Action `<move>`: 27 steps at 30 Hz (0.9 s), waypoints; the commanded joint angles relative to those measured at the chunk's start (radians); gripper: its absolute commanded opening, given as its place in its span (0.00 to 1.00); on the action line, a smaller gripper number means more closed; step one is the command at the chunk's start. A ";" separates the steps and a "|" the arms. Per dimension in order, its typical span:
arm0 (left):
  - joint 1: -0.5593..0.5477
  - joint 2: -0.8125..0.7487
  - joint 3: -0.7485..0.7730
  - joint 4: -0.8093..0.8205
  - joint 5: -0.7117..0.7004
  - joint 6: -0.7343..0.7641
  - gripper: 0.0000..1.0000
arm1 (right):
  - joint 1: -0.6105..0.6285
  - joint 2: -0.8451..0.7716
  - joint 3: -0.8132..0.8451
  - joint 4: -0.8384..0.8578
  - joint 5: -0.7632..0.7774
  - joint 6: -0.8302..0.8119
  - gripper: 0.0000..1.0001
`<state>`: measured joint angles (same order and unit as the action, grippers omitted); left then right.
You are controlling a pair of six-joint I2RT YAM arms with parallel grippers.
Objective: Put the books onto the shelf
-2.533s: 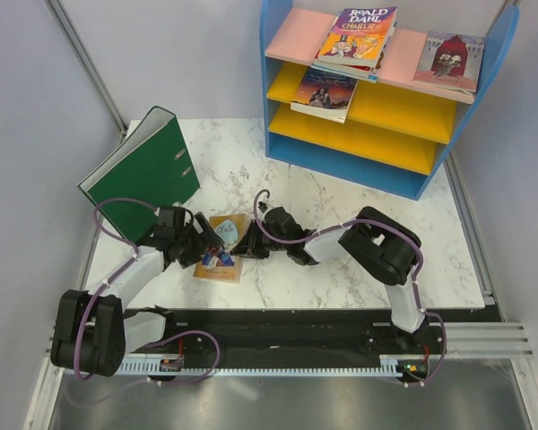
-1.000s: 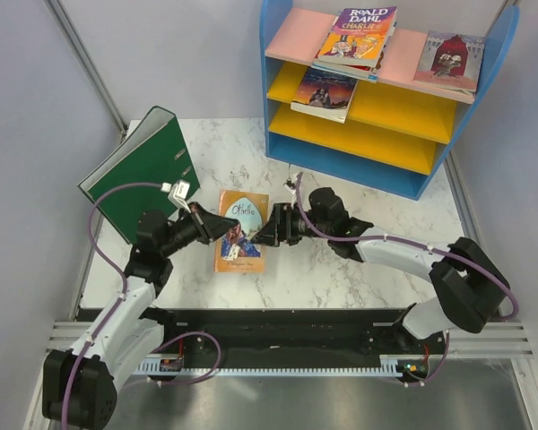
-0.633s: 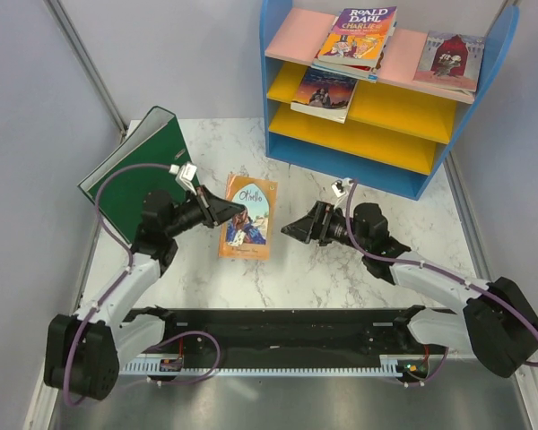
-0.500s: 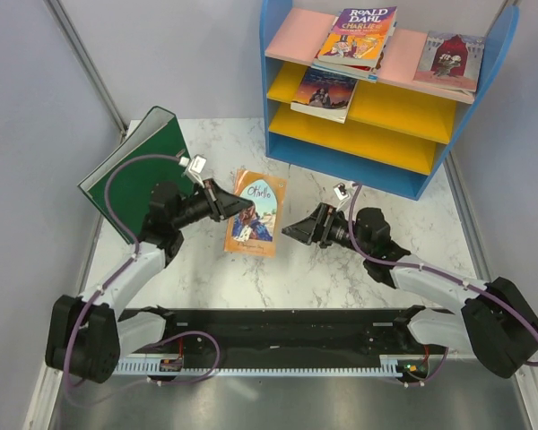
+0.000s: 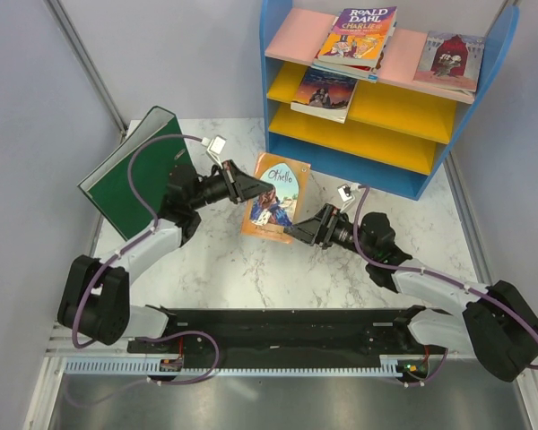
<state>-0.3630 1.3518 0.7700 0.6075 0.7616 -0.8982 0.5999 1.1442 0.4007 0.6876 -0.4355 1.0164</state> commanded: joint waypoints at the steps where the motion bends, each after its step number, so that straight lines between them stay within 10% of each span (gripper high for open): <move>1: -0.022 0.033 0.066 0.123 0.007 -0.073 0.02 | 0.001 -0.011 -0.017 0.088 0.007 0.017 0.98; 8: -0.051 0.099 0.077 0.210 -0.008 -0.123 0.02 | 0.003 0.095 -0.048 0.268 0.014 0.086 0.90; 15: -0.051 0.098 0.075 0.154 -0.054 -0.074 0.02 | 0.001 0.078 -0.042 0.241 0.026 0.119 0.09; 20: -0.053 0.084 0.098 0.060 -0.117 -0.012 0.03 | 0.001 -0.058 -0.007 0.051 0.067 0.031 0.00; 23: -0.051 0.070 0.130 -0.059 -0.162 0.053 0.32 | 0.001 -0.122 0.038 -0.083 0.101 -0.030 0.00; 24: -0.051 0.066 0.137 -0.093 -0.174 0.073 0.56 | 0.001 -0.132 0.050 -0.136 0.106 -0.039 0.00; 27: -0.050 0.034 0.147 -0.224 -0.217 0.149 0.71 | 0.001 -0.149 0.105 -0.219 0.116 -0.094 0.00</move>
<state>-0.4213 1.4525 0.8650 0.5446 0.6434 -0.8917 0.6041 1.0321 0.4084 0.5983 -0.3733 1.0214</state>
